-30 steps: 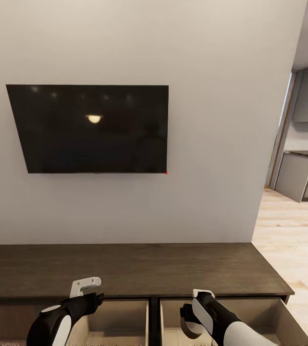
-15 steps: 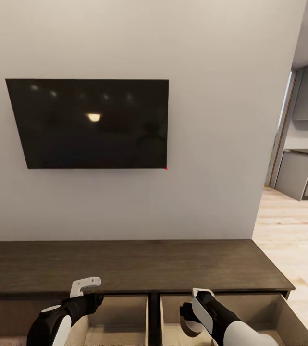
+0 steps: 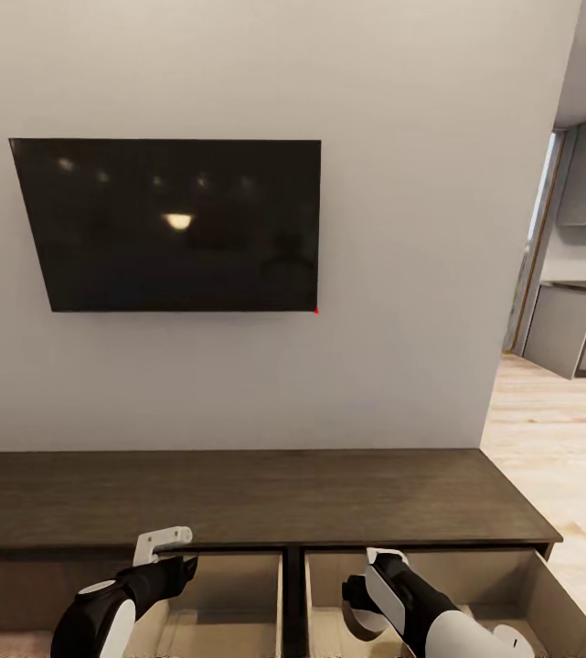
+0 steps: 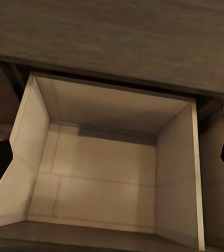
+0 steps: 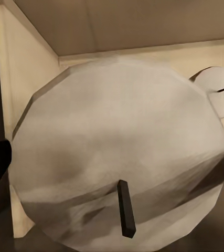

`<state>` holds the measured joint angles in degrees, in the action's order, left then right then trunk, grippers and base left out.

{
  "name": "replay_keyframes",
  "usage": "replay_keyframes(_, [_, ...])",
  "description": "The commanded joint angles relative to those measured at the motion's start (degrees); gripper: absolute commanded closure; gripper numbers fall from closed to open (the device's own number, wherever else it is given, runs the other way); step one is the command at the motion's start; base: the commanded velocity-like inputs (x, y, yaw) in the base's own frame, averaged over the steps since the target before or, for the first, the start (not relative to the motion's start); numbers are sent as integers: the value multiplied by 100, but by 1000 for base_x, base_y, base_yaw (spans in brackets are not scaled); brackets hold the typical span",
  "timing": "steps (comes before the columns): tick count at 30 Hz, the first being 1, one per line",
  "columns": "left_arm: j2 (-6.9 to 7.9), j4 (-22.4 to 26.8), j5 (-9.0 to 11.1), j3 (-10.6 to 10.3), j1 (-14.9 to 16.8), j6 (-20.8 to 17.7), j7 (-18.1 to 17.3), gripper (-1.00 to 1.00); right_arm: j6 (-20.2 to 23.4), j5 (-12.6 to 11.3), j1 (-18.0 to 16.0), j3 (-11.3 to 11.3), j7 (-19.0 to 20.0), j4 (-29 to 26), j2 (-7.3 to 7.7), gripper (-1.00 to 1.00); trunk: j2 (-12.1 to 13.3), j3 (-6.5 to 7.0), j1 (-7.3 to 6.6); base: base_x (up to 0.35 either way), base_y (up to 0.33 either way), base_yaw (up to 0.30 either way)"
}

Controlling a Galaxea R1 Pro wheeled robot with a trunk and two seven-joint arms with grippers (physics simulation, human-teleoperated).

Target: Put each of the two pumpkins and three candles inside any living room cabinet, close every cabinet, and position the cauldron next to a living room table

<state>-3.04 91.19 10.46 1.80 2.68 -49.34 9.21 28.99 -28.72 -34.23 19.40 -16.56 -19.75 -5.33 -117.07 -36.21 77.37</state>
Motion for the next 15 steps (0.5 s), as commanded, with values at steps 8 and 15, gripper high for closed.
replay_keyframes(8, [-6, 5, 62, 5, 4, -23, 46, -100, 19, -55, -4, 47, -49, -11, 0, 100, -326, -151, 176, 0, 0, 0])
replay_keyframes(15, [-7, 4, 62, 5, 4, -21, 46, -100, 19, -55, -4, 47, -49, -11, -2, 100, -606, -276, 329, 0, 0, 0])
